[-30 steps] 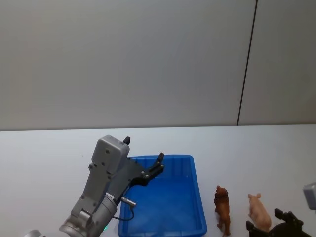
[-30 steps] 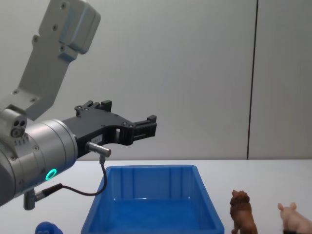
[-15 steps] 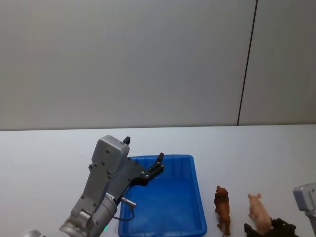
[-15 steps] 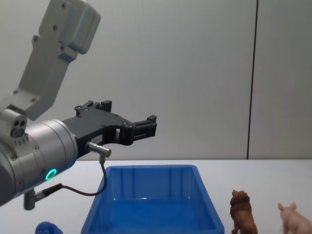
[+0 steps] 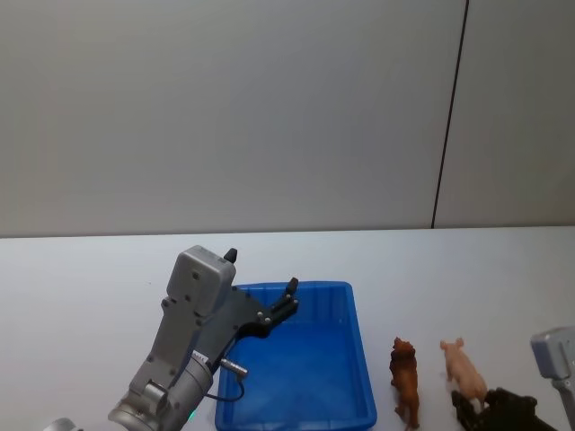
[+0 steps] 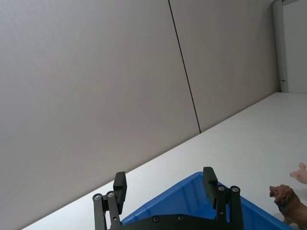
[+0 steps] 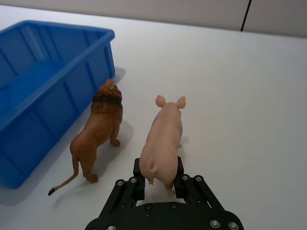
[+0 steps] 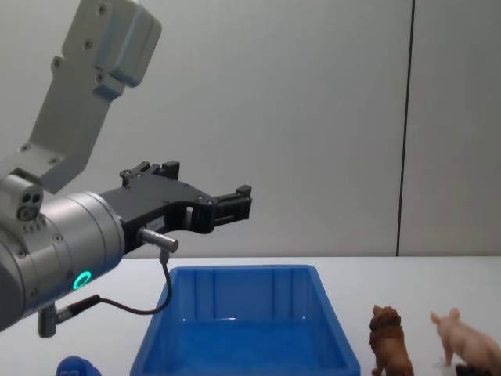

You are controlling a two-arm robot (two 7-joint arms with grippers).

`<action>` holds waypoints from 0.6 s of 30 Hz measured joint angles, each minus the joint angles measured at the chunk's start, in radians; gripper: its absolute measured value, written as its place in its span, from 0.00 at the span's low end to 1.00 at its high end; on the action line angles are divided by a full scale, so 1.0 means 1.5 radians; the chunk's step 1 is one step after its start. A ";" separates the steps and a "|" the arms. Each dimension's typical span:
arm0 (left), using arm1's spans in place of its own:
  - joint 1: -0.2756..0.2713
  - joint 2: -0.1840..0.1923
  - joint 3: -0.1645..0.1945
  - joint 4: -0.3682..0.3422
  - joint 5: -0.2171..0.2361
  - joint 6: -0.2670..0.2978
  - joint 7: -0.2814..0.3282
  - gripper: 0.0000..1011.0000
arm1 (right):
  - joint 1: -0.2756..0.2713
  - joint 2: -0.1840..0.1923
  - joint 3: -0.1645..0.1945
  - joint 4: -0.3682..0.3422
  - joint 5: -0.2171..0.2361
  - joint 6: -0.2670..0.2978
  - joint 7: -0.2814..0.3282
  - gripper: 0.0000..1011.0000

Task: Pick up the two dolls from the table and place them into the box.

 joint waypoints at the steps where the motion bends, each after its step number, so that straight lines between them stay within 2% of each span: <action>1: 0.000 0.000 0.000 0.000 0.000 0.000 0.000 0.99 | 0.000 0.000 0.000 -0.002 -0.002 -0.003 -0.001 0.31; 11: 0.000 0.000 0.000 0.000 0.000 0.000 0.000 0.99 | 0.001 -0.002 -0.003 -0.042 -0.029 -0.041 -0.013 0.31; 18: 0.000 0.000 0.000 0.000 0.000 0.000 0.000 0.99 | 0.018 -0.008 -0.006 -0.071 -0.044 -0.054 0.011 0.31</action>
